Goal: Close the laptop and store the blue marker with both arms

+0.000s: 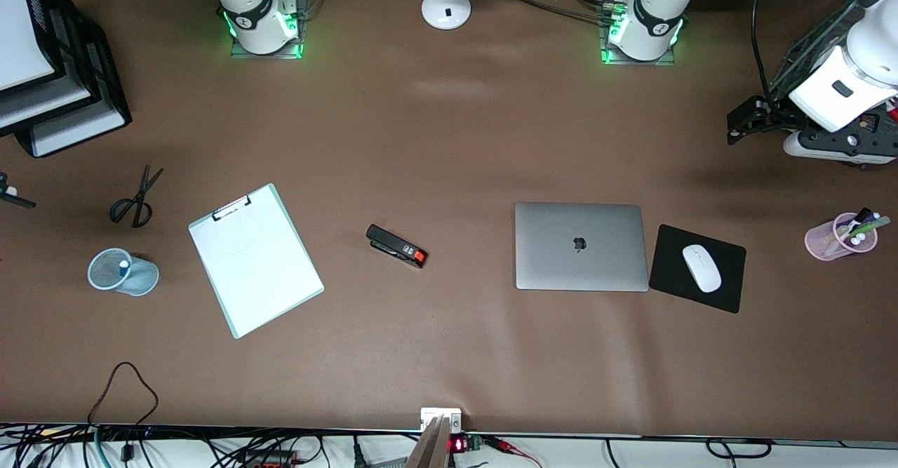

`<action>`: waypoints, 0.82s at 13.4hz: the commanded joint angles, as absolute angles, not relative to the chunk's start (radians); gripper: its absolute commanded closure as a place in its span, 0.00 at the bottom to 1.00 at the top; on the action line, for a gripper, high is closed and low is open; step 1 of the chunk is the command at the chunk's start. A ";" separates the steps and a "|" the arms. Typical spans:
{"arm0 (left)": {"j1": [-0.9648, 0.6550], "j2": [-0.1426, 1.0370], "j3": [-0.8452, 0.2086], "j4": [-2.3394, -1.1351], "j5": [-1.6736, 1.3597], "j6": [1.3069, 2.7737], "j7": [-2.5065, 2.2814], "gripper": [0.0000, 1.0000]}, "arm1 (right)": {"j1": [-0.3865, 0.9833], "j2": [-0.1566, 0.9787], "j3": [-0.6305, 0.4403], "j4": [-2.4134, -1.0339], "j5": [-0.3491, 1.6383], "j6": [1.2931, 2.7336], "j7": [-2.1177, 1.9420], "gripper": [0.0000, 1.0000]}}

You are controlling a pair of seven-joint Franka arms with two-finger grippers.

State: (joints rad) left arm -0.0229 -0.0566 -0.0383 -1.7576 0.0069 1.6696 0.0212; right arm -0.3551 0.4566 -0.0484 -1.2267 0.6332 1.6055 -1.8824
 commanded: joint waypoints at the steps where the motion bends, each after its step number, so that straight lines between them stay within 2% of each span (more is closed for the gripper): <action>1: -0.020 -0.040 -0.035 -1.723 -0.003 1.638 0.037 0.00 | -0.312 0.359 -0.054 -1.333 0.588 1.615 -1.704 0.00; 7: -0.020 -0.040 -0.035 -1.723 -0.003 1.638 0.037 0.00 | -0.198 0.302 -0.057 -1.391 0.502 1.631 -1.323 0.00; 11: -0.020 -0.040 -0.035 -1.723 -0.003 1.638 0.037 0.00 | -0.112 0.262 -0.058 -1.402 0.341 1.669 -0.981 0.00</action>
State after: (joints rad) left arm -0.0228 -0.0562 -0.0381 -1.7575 0.0069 1.6640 0.0212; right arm -0.1510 0.3176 -0.0492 -1.3537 0.4092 1.6516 -1.1296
